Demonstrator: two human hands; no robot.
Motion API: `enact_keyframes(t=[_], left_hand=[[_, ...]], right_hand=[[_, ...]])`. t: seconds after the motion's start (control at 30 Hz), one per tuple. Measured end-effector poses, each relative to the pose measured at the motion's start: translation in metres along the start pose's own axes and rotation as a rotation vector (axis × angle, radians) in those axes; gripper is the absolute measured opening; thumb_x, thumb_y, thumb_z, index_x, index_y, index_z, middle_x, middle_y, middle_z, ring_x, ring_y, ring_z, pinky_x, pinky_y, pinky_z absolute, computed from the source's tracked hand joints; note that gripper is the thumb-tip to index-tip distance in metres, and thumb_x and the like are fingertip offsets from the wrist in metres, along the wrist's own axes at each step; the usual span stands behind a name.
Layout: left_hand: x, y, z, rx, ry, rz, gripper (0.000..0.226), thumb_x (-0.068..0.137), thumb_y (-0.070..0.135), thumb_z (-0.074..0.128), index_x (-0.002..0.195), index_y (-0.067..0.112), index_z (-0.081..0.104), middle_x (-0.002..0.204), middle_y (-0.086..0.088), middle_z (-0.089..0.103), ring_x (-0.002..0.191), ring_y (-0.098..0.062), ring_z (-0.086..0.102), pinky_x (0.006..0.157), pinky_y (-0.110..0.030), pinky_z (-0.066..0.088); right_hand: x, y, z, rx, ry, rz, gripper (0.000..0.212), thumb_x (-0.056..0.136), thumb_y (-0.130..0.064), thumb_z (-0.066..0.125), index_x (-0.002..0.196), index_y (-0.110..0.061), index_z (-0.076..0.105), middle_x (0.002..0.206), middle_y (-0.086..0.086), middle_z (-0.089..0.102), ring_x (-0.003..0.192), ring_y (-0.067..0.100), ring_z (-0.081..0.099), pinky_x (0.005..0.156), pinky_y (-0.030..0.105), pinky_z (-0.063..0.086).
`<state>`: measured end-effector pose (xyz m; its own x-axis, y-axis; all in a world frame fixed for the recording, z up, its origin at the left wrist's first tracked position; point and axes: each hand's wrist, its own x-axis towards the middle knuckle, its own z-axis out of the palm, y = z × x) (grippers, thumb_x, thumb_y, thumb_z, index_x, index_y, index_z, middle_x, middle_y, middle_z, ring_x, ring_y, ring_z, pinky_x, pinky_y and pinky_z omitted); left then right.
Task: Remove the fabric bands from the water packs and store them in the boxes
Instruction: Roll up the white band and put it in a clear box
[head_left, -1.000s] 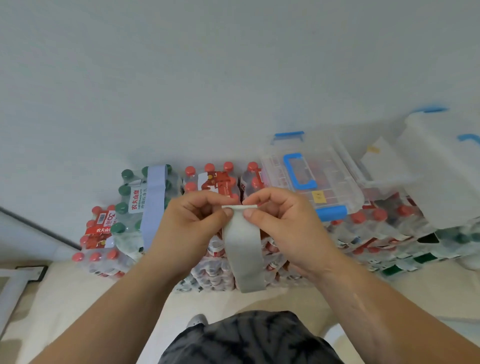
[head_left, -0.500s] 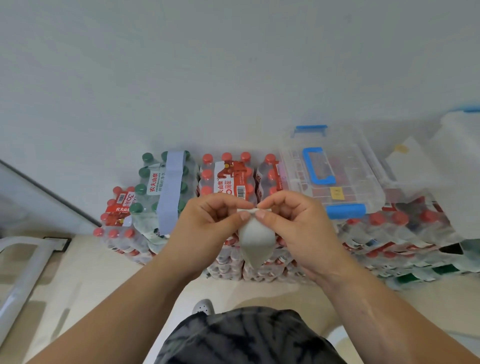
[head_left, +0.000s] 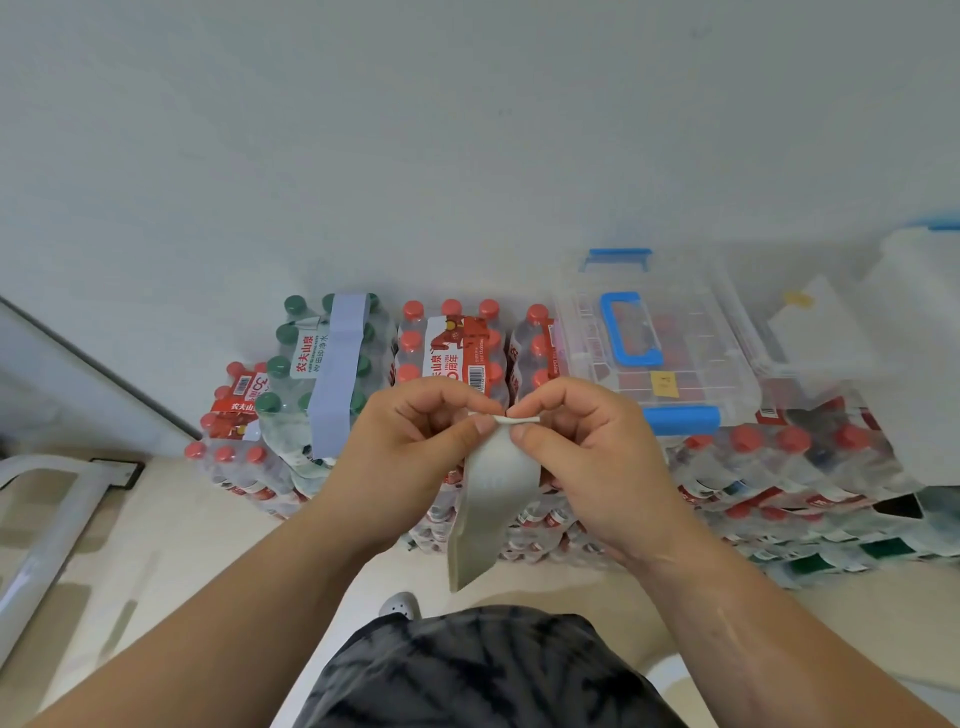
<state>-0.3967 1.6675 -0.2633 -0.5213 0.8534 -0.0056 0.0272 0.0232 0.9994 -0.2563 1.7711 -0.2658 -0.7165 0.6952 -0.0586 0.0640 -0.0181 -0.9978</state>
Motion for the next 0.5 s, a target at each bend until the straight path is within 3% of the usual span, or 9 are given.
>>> enact_keyframes(t=[0.07,0.27,0.5], left_hand=[[0.0007,0.0002,-0.0009,0.01,-0.004,0.02,0.009,0.081,0.014,0.071,0.086,0.016,0.078,0.085,-0.026,0.07,0.083,-0.048,0.063,0.074,-0.058,0.056],[0.0034,0.0004,0.0019,0.064,-0.02,-0.007,0.013,0.087,0.003,0.069,0.089,0.012,0.077,0.089,-0.021,0.072,0.089,-0.043,0.066,0.078,-0.061,0.057],[0.0064,-0.0005,0.0086,0.11,-0.006,-0.076,0.009,0.09,0.009,0.068,0.093,0.011,0.076,0.083,-0.011,0.077,0.082,-0.029,0.072,0.072,-0.036,0.062]], right_hand=[[-0.0012,-0.0004,-0.0012,0.008,-0.018,0.004,0.015,0.091,-0.003,0.071,0.087,-0.018,0.073,0.072,0.019,0.068,0.066,0.019,0.063,0.06,0.032,0.055],[0.0012,0.0014,-0.0036,0.049,0.04,0.037,0.017,0.09,-0.004,0.073,0.084,-0.019,0.072,0.068,-0.005,0.072,0.066,0.005,0.067,0.056,0.017,0.051],[0.0004,0.0042,-0.0086,0.007,0.064,0.081,0.007,0.092,-0.016,0.072,0.089,-0.021,0.073,0.078,0.004,0.075,0.07,0.016,0.069,0.062,0.029,0.058]])
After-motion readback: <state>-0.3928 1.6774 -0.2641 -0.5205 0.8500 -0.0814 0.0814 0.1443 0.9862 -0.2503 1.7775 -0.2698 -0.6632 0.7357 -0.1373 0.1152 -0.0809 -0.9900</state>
